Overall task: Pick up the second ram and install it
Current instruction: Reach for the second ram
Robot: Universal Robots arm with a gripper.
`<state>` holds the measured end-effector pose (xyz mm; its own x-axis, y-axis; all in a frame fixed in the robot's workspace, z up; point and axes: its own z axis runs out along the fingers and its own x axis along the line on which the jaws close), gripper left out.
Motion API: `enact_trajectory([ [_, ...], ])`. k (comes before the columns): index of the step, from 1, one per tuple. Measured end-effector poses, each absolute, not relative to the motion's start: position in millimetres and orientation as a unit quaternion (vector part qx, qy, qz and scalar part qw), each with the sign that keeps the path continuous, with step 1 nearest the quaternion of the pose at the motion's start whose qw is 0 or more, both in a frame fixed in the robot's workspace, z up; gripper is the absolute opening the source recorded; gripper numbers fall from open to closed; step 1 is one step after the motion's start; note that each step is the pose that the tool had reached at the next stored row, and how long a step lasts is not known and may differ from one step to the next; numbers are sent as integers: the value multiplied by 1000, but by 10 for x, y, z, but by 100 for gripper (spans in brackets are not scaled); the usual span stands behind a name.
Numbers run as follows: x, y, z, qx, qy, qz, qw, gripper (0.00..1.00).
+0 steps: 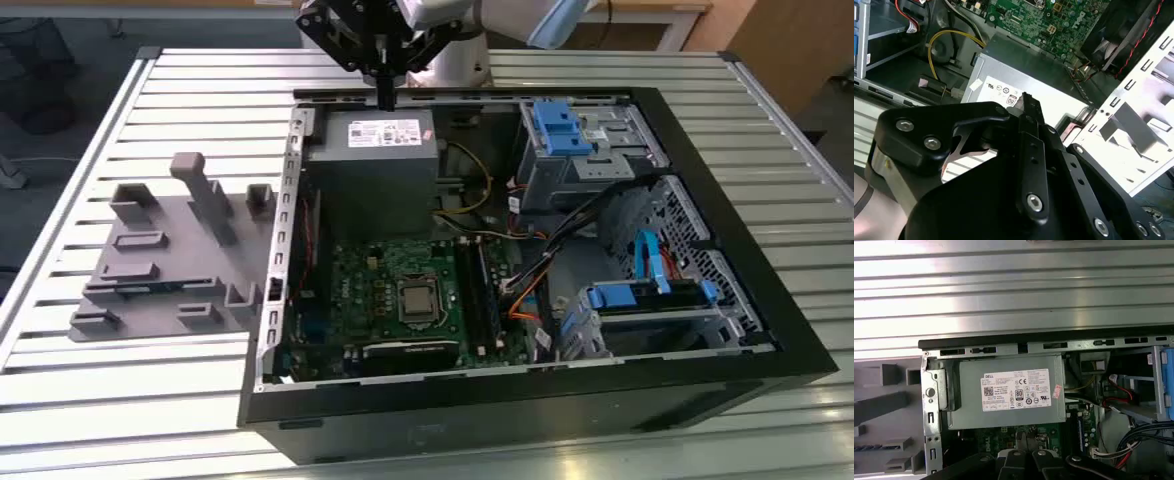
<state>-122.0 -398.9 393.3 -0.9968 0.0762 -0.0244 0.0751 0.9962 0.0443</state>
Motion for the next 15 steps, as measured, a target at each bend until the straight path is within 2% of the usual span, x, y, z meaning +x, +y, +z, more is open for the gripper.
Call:
enact_trajectory([
  [15, -1249, -3989, 3933, 38, 999, 22, 13, 11],
])
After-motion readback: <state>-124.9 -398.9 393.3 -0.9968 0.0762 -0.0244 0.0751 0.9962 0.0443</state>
